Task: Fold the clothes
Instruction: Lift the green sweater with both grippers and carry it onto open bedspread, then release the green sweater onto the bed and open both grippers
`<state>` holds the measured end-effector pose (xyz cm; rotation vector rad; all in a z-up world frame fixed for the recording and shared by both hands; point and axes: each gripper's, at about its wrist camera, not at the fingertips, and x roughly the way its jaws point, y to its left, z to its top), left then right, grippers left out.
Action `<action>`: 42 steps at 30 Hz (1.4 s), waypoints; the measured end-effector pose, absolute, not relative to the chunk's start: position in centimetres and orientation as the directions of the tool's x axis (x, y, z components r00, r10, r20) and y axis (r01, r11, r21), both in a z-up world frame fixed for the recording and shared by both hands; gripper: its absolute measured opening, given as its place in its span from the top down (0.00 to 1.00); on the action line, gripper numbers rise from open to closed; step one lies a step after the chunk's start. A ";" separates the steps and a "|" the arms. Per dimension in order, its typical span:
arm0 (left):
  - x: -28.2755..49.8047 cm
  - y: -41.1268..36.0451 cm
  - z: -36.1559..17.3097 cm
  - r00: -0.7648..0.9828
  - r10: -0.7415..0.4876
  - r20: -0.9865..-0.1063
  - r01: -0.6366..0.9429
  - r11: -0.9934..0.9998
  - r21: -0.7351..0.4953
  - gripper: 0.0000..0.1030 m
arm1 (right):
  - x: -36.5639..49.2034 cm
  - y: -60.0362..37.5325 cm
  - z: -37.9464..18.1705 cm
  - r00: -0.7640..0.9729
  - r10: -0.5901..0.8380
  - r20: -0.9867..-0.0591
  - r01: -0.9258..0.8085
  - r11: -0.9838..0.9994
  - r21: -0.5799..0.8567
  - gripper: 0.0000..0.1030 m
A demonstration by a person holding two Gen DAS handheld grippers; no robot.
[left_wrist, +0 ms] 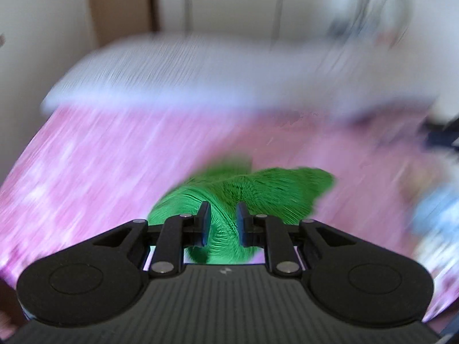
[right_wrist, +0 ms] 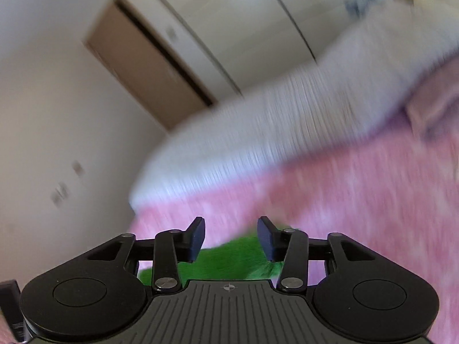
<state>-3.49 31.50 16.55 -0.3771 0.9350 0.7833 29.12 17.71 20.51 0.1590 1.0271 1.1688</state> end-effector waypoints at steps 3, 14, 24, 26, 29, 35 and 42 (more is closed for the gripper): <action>-6.9 32.4 11.4 0.232 0.353 -0.906 -0.764 0.643 0.055 0.86 | 25.2 19.0 17.1 -0.017 0.738 -0.674 -0.686 0.482 0.545 0.55; -12.2 31.1 12.0 0.211 0.383 -0.899 -0.793 0.605 0.072 0.70 | 11.7 18.5 11.9 0.008 0.639 -0.769 -0.824 0.441 0.357 0.49; -12.1 25.3 12.6 0.169 0.474 -0.864 -0.813 0.563 0.150 0.66 | 8.7 14.4 9.6 -0.007 0.571 -0.821 -0.878 0.389 0.278 0.43; -12.3 23.6 12.2 0.167 0.471 -0.866 -0.812 0.564 0.150 0.66 | 8.6 12.9 9.0 0.008 0.555 -0.832 -0.882 0.396 0.256 0.38; -12.6 21.4 12.1 0.167 0.469 -0.867 -0.812 0.565 0.149 0.66 | 8.5 11.0 8.9 0.010 0.540 -0.841 -0.881 0.403 0.248 0.30; -13.4 18.7 12.5 0.157 0.477 -0.865 -0.811 0.562 0.162 0.61 | 7.8 9.0 9.6 0.010 0.539 -0.842 -0.900 0.372 0.227 0.25; -14.3 18.3 12.6 0.139 0.481 -0.866 -0.816 0.550 0.175 0.59 | 7.0 8.5 9.8 0.007 0.540 -0.842 -0.916 0.340 0.211 0.24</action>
